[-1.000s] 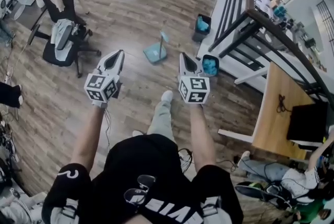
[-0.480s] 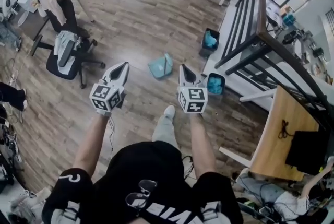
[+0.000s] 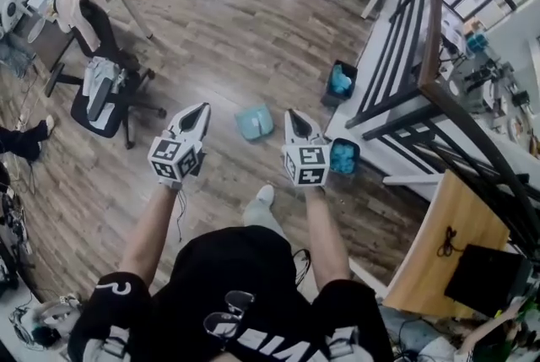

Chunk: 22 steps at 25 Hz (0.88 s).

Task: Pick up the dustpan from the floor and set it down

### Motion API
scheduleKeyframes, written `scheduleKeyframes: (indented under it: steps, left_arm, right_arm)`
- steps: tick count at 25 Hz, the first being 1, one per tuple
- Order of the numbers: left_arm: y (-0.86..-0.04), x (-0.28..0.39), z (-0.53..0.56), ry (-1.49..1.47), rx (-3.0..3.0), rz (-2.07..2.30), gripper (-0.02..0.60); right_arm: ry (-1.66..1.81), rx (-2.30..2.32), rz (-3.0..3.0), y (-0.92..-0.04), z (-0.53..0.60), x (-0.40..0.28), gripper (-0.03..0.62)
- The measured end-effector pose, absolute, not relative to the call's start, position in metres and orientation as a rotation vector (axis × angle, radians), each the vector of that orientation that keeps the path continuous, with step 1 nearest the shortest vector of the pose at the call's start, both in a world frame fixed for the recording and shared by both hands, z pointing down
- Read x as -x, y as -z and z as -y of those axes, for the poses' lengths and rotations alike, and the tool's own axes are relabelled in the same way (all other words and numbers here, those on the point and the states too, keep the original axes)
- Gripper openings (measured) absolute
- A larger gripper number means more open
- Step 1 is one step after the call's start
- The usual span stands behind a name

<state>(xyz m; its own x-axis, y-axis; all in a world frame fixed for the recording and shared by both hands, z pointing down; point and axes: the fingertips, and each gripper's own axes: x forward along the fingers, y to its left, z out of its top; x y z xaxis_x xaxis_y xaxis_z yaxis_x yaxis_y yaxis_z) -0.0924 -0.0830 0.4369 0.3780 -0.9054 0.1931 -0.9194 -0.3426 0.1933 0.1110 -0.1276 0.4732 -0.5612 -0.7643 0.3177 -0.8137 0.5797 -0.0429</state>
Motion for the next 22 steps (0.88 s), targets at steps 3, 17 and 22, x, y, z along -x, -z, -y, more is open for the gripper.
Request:
scheduleKeyframes:
  steps: [3, 17, 22]
  left_arm:
    - [-0.442, 0.087, 0.102, -0.066, -2.361, 1.630, -0.003]
    - [-0.502, 0.115, 0.133, -0.055, -2.273, 1.665, -0.002]
    - [-0.539, 0.135, 0.149, -0.126, -2.284, 1.651, -0.002]
  right_arm:
    - [-0.283, -1.277, 2.559, -0.480, 0.150, -0.115, -0.006]
    - [-0.357, -1.119, 2.554, -0.550, 0.191, -0.067, -0.005]
    - [-0.391, -1.147, 2.518, -0.582, 0.197, -0.047, -0.005]
